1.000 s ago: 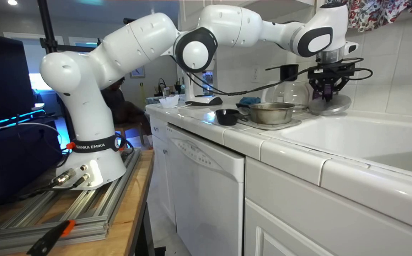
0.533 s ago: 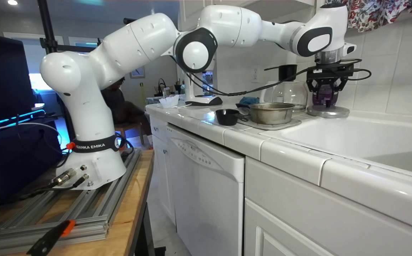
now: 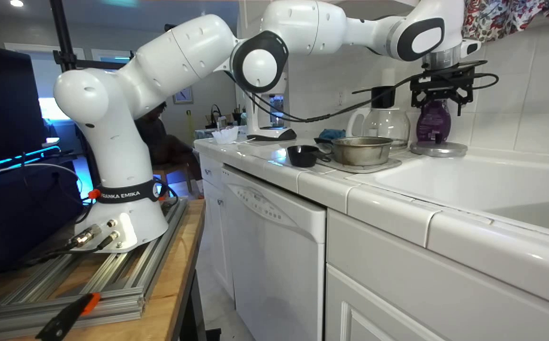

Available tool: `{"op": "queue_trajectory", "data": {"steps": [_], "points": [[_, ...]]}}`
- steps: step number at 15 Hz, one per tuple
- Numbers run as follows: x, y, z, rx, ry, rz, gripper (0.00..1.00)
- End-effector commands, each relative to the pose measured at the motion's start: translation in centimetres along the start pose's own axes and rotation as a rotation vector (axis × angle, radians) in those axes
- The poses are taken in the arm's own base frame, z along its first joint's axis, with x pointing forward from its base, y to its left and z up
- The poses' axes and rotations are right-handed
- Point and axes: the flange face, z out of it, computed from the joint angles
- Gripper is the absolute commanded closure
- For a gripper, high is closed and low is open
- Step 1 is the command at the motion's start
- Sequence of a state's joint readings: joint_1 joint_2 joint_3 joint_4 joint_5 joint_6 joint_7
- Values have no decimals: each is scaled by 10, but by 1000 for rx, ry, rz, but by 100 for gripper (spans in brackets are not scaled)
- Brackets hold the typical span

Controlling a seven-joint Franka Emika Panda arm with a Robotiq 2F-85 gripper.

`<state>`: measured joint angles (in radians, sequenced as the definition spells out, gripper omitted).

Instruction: Turn the tap faucet to the right, then move the lid of the pot to the left

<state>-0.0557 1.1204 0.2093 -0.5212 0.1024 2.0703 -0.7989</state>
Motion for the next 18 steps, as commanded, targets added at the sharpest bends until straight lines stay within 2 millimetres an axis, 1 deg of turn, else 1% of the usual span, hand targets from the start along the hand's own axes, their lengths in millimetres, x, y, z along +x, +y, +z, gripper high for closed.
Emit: {"op": "queue_trajectory", "data": {"steps": [1, 3, 5, 8, 10, 13, 14, 16, 18], "points": [[-1, 14, -38, -115, -86, 145, 0], [-6, 25, -60, -168, -120, 232, 0], [-8, 29, -79, -209, -150, 328, 0], [-3, 27, -104, -267, -186, 473, 0], [3, 20, -117, -306, -205, 570, 0], [14, 3, -130, -351, -235, 718, 0], [10, 14, -120, -309, -192, 637, 0], [17, 6, -126, -325, -201, 684, 0], [18, 5, -126, -331, -201, 697, 0]]}}
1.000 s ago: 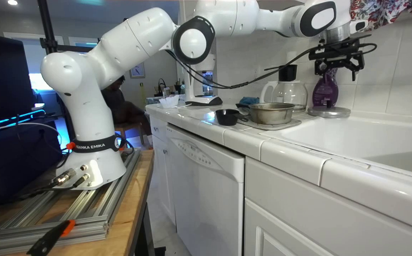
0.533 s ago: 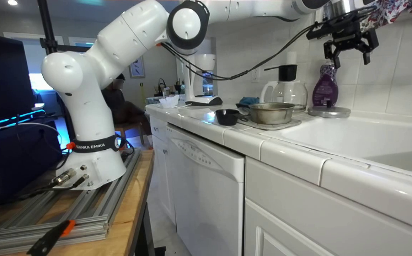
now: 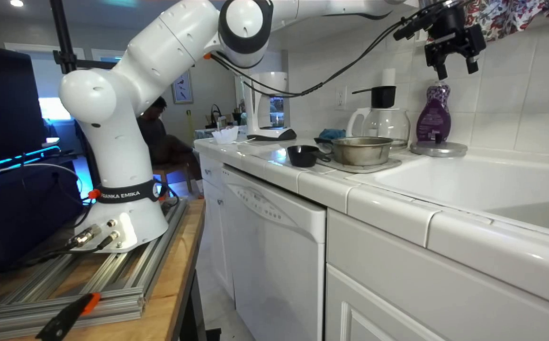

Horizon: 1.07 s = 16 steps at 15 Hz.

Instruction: Turn the tap faucet to the right, then move the lid of the pot to the left

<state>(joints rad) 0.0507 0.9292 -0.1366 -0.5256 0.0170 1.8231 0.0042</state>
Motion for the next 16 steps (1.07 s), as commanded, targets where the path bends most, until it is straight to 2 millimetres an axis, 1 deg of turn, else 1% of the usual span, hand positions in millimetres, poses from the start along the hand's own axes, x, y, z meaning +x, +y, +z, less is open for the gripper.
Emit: {"op": "queue_trajectory", "data": {"steps": [1, 2, 4, 5, 8, 9, 11, 13, 16], "points": [[0, 1, 1, -2, -2, 2, 0], [-1, 2, 5, -19, -11, 15, 0], [-5, 20, 5, -52, -40, 91, 0], [-6, 38, 2, -72, -45, 151, 0], [-13, 83, -6, -109, -69, 268, 0], [-16, 94, -6, -103, -80, 289, 0], [-21, 112, -14, -114, -101, 338, 0], [-25, 118, -21, -124, -117, 367, 0], [-28, 114, -36, -172, -114, 466, 0]]}}
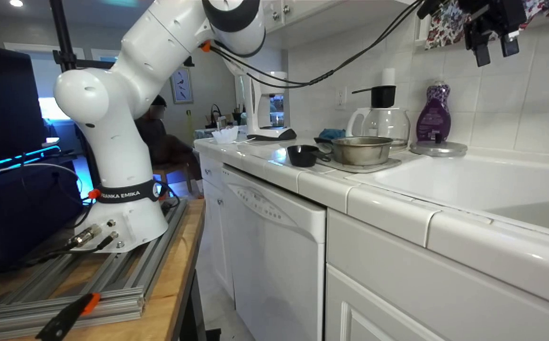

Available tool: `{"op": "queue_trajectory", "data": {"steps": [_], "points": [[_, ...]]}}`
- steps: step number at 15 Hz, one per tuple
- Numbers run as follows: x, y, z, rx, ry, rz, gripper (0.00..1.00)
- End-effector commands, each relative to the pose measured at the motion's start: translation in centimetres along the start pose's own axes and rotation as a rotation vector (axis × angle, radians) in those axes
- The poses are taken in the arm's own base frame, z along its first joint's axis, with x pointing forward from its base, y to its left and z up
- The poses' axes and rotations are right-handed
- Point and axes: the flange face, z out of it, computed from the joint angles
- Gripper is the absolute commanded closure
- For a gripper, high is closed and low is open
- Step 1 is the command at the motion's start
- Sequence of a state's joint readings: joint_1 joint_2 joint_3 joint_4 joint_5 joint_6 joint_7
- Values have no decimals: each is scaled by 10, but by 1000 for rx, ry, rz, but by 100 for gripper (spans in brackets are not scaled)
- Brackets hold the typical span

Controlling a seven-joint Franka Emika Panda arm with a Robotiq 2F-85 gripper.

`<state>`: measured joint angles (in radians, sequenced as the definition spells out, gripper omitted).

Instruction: Turn the tap faucet to the right, then move the lid of the pot to the left

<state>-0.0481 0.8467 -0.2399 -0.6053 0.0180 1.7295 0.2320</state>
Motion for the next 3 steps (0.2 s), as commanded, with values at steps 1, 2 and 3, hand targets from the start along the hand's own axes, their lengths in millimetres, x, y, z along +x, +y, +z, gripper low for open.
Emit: {"op": "queue_trajectory", "data": {"steps": [1, 2, 3], "points": [[-13, -3, -24, -48, -18, 148, 0], [-3, -2, -10, -12, 0, 72, 0], [-4, -4, -15, -12, 3, 80, 0]]}}
